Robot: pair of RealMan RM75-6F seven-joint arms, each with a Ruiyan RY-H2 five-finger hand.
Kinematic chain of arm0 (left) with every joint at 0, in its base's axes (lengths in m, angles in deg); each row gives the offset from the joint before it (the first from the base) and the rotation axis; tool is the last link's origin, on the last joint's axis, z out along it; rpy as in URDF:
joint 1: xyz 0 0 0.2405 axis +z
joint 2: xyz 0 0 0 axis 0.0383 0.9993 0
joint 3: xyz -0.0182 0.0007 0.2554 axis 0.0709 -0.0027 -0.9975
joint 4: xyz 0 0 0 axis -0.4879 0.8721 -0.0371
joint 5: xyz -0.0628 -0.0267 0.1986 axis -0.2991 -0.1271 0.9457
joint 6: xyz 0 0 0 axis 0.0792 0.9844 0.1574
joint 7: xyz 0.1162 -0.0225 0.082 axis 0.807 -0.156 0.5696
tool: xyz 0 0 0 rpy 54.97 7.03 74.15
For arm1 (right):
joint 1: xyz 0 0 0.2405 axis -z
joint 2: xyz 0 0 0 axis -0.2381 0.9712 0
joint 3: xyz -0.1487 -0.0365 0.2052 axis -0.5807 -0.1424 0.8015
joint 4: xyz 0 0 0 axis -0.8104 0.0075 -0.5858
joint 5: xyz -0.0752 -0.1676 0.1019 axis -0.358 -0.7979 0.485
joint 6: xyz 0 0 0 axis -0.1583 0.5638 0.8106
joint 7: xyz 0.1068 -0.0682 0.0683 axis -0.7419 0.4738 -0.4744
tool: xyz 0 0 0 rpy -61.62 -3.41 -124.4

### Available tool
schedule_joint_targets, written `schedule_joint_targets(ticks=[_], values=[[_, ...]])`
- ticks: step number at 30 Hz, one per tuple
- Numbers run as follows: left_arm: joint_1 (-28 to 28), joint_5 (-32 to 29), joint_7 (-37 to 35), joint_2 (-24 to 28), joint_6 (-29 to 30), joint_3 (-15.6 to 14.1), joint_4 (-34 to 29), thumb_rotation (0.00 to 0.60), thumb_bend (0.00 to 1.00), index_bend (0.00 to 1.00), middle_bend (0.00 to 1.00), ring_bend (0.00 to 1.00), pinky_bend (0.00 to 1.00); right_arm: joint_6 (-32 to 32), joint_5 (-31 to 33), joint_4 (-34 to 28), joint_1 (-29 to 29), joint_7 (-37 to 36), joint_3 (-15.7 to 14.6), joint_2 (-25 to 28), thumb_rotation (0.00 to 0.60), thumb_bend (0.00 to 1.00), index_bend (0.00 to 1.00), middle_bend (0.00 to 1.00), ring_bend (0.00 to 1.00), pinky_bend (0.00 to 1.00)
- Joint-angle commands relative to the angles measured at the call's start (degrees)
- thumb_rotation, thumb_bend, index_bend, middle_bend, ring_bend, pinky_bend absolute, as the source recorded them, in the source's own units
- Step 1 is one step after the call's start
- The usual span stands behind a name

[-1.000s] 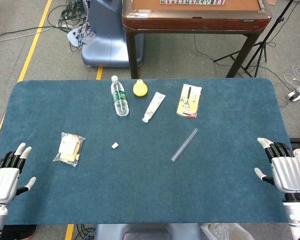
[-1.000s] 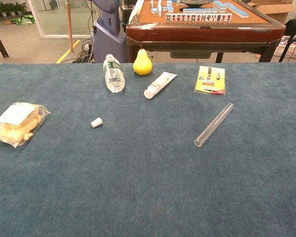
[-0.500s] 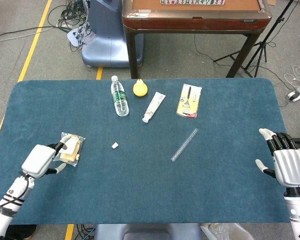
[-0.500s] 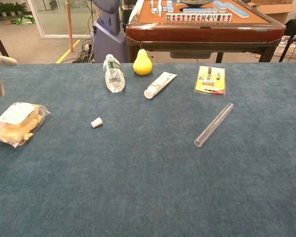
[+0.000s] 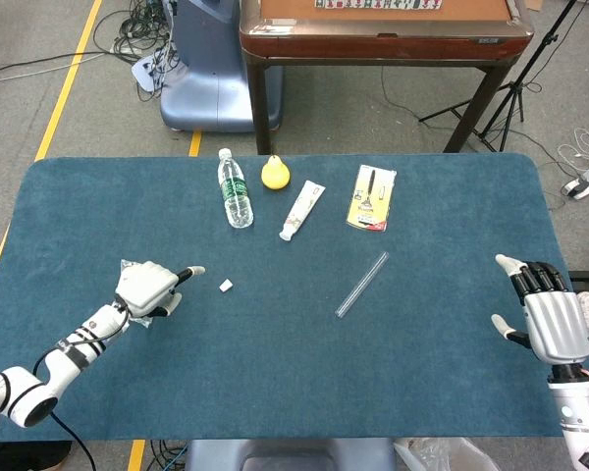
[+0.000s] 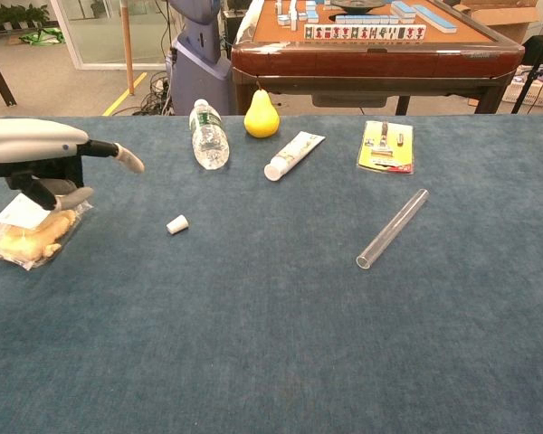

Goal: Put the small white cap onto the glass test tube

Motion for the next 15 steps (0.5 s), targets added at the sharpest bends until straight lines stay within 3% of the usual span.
schedule_joint_targets(ticks=[1,15], values=[[-4.3,-5.3,3.3,-2.9,-6.3,1.1,1.9,0.6,0.57,0.17,0.98,1.0,1.0,0.1,0.0,0.0,-0.1,0.0,-0.2,0.0,0.6,0.18,0.14,0.22,0.17,0.18],[-10.8,-12.4,6.4,-9.2,-12.6,1.5,6.7,0.6,0.57,0.16,0.99,1.0,1.0,0.1,0.4,0.0,0.6,-0.2,-1.0,0.0,0.6,0.18,0.14,0.22,0.17,0.18]])
